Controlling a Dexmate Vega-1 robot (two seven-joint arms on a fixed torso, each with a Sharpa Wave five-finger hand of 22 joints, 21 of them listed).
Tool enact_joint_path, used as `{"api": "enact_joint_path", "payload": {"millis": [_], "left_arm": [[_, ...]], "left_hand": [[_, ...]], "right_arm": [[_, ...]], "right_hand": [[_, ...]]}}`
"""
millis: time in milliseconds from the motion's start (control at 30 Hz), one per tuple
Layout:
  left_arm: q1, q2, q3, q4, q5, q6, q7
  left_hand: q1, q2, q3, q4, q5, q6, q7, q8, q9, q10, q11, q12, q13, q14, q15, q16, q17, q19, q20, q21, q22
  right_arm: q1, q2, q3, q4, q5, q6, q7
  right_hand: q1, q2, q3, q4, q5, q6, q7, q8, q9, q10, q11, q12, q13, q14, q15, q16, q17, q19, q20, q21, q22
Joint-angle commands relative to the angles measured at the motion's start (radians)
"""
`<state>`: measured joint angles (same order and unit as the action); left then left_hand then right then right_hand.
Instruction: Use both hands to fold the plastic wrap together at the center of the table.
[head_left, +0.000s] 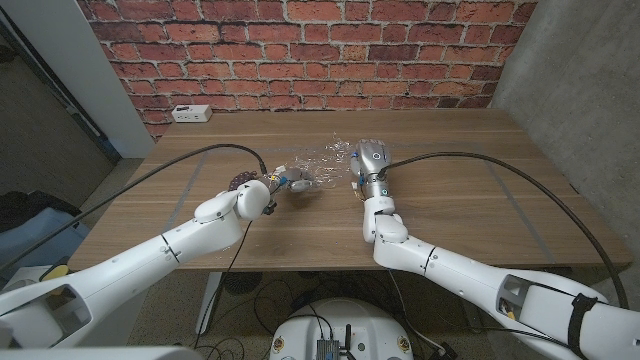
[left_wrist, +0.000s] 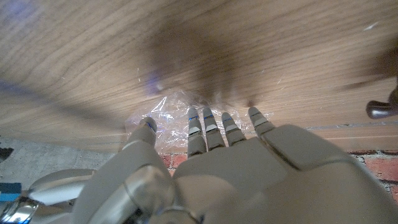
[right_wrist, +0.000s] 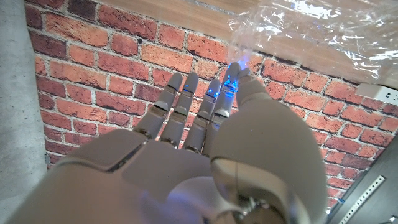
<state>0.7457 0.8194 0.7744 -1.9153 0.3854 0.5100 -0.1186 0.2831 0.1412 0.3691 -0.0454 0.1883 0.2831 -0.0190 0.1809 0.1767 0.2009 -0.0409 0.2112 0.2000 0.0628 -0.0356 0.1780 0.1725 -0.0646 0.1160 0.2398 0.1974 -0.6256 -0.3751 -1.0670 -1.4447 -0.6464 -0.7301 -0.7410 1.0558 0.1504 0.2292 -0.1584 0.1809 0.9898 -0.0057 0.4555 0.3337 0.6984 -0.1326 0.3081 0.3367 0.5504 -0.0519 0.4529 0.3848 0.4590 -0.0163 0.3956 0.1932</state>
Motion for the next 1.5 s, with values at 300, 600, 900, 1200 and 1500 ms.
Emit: {"api": "enact_joint_path", "payload": {"millis": [300, 600, 900, 1200, 1500], "left_arm": [[-0.004, -0.005, -0.005, 0.024, -0.018, -0.023, 0.007], [0.002, -0.002, -0.01, 0.027, -0.025, -0.023, 0.016], [0.004, -0.001, -0.013, 0.032, -0.032, -0.026, 0.022], [0.004, -0.002, -0.016, 0.04, -0.042, -0.032, 0.025], [0.001, -0.003, -0.014, 0.048, -0.048, -0.038, 0.026]], "left_hand": [[-0.008, -0.004, 0.013, 0.002, -0.003, 0.005, 0.005, 0.004, 0.004, 0.0, -0.002, 0.003, -0.001, 0.003, -0.001, 0.004, 0.001, -0.004, 0.005, 0.0, 0.005], [-0.011, -0.005, 0.014, 0.002, -0.003, 0.003, 0.002, 0.004, 0.003, -0.001, -0.001, 0.003, -0.001, 0.002, -0.002, 0.004, 0.001, -0.004, 0.005, 0.0, 0.005], [-0.013, -0.006, 0.016, 0.002, -0.003, 0.002, 0.003, 0.004, 0.003, 0.0, 0.001, 0.003, -0.001, 0.001, -0.001, 0.003, 0.001, -0.004, 0.006, -0.001, 0.005], [-0.016, -0.007, 0.018, 0.003, -0.004, 0.001, 0.004, 0.004, 0.003, -0.002, -0.004, 0.002, -0.001, 0.001, -0.002, 0.004, 0.001, -0.004, 0.004, -0.001, 0.005], [-0.019, -0.008, 0.018, 0.003, -0.004, 0.001, 0.007, 0.005, 0.003, -0.001, -0.002, 0.003, -0.001, 0.002, -0.002, 0.004, 0.001, -0.005, 0.004, -0.002, 0.005]], "right_arm": [[0.03, 0.029, -0.033, 0.093, -0.133, 0.108, 0.008], [0.068, 0.041, -0.077, 0.141, -0.21, 0.129, 0.016], [0.085, 0.042, -0.094, 0.141, -0.26, 0.165, 0.002], [0.094, 0.044, -0.099, 0.152, -0.282, 0.222, -0.014], [0.092, 0.024, -0.103, 0.135, -0.306, 0.28, -0.025]], "right_hand": [[0.019, -0.003, 0.005, 0.002, 0.001, 0.016, -0.009, 0.007, -0.003, 0.016, -0.013, 0.007, 0.01, 0.014, -0.171, 0.004, 0.006, 0.005, -0.01, 0.01, 0.002], [0.024, -0.006, 0.005, 0.003, 0.002, 0.018, -0.013, 0.008, -0.006, 0.017, -0.016, 0.007, 0.013, 0.015, -0.172, 0.002, 0.007, 0.006, -0.01, 0.011, 0.002], [0.026, -0.007, 0.004, 0.005, 0.003, 0.017, -0.015, 0.009, -0.009, 0.024, -0.018, 0.01, 0.016, 0.017, -0.172, -0.001, 0.008, 0.007, -0.013, 0.013, 0.002], [0.027, -0.007, 0.003, 0.007, 0.003, 0.015, -0.02, 0.008, -0.011, 0.026, -0.019, 0.01, 0.019, 0.019, -0.172, -0.002, 0.009, 0.006, -0.017, 0.013, 0.002], [0.032, -0.007, 0.003, 0.008, 0.004, 0.017, -0.018, 0.01, -0.014, 0.029, -0.02, 0.011, 0.022, 0.021, -0.174, -0.004, 0.01, 0.008, -0.019, 0.015, 0.002]]}}
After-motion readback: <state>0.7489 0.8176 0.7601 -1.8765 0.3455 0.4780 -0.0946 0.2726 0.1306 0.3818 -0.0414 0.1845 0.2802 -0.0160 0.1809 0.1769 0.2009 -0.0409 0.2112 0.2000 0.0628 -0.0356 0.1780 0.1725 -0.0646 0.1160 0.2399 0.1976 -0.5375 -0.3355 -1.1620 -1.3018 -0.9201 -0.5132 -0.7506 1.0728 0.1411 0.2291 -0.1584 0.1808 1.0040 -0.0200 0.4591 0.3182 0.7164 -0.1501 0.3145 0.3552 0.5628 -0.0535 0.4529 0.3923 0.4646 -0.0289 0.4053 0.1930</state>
